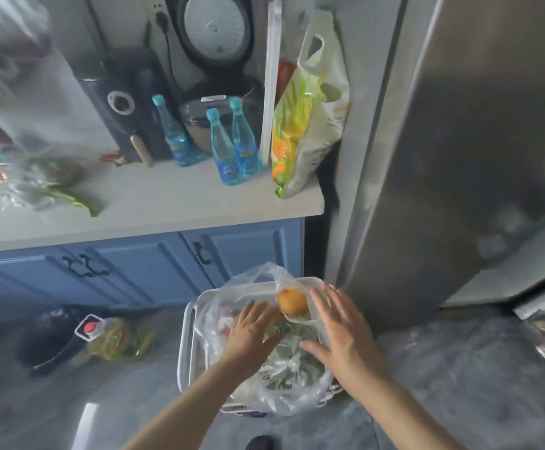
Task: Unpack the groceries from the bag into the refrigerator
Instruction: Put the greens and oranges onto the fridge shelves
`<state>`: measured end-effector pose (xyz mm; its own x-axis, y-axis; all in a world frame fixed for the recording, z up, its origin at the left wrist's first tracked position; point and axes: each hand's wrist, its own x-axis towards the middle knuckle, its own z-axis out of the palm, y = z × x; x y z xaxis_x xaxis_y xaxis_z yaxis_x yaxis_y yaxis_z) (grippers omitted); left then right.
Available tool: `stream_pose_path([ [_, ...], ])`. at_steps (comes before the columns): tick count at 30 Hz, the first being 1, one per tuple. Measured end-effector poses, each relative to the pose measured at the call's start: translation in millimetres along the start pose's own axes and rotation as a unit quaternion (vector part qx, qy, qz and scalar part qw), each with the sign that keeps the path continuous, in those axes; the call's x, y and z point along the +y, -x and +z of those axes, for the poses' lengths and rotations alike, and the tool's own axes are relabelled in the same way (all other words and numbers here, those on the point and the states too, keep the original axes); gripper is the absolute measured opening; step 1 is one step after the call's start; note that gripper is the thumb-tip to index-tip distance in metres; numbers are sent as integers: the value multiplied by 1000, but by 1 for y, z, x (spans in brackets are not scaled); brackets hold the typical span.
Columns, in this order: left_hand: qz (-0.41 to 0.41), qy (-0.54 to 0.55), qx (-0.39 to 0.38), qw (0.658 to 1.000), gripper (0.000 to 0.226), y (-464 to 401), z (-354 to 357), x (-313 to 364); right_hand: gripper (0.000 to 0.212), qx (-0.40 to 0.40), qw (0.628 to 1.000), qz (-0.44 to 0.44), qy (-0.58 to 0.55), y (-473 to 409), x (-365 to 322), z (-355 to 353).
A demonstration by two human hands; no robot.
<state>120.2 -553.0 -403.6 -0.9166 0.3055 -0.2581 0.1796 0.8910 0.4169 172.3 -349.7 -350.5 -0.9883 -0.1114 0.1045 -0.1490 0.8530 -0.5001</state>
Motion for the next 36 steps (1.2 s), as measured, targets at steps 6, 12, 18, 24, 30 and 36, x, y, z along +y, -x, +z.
stream_pose_path([
  [6,7,10,-31,999,57,-13,-2,-66,91,-64,998,0,-26,-6,-40,72],
  [12,56,7,-76,996,54,-23,-3,-86,90,-143,988,48,26,-3,-47,109],
  [18,106,-10,-163,981,65,-24,14,-63,93,-188,968,134,96,-1,-22,113],
  [24,105,-35,-170,979,98,-11,64,-27,91,-181,967,161,78,12,3,110],
  [30,130,-98,-65,984,86,-21,91,-17,93,-163,972,152,76,20,18,109],
  [36,171,13,39,984,18,-30,57,-46,104,-170,975,143,27,11,9,98],
])
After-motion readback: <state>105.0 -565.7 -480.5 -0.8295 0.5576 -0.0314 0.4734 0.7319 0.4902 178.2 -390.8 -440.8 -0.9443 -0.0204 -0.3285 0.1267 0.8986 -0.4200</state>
